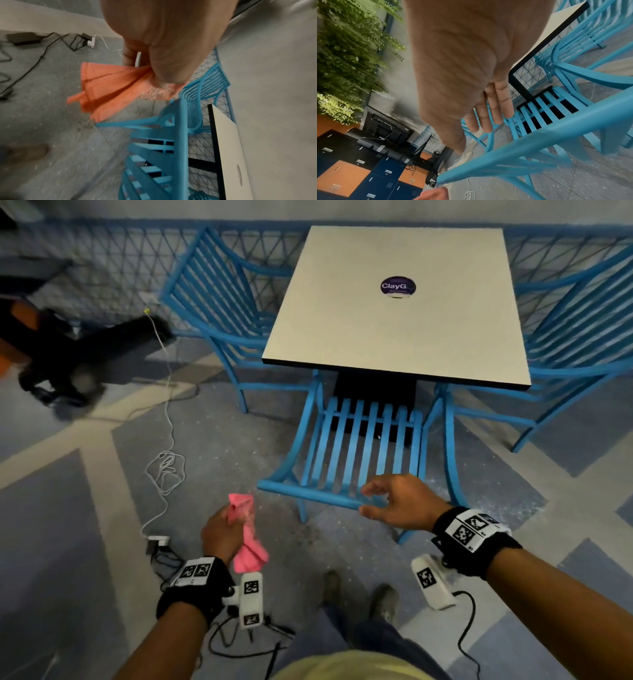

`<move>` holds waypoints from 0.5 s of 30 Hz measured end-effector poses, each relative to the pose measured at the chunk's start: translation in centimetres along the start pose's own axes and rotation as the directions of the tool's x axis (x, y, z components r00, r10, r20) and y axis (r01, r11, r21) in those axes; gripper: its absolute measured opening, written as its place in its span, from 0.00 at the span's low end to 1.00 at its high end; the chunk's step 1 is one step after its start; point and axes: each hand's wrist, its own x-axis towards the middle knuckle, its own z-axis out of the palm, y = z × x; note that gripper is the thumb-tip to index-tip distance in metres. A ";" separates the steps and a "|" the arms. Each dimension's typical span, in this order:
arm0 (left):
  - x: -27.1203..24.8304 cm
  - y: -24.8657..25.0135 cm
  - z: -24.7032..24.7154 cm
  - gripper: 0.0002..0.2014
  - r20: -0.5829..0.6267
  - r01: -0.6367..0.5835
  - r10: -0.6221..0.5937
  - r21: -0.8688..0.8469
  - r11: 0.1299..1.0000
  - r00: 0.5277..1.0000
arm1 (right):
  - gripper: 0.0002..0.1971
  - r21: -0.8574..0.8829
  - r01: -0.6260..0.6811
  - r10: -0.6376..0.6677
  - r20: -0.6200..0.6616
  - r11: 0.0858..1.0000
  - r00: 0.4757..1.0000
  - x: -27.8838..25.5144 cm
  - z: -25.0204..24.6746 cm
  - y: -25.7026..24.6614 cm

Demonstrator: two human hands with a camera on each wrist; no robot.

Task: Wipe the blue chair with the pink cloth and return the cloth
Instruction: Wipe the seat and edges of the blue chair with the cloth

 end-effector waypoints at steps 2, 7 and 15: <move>-0.8 2.5 1.6 0.18 -0.016 -0.006 0.006 0.000 1.000 1.000 | 0.28 -0.037 0.002 -0.001 0.027 0.999 1.000 0.1 0.3 -0.1; -3.3 7.9 6.7 0.20 0.075 0.006 -0.007 0.019 1.000 0.997 | 0.26 -0.051 -0.001 0.001 -0.002 0.999 1.000 -0.5 -0.4 0.7; -9.6 11.9 15.1 0.13 0.344 -0.139 0.117 0.038 0.990 0.932 | 0.17 -0.076 -0.129 0.122 -0.085 0.989 0.989 -3.8 -2.3 4.8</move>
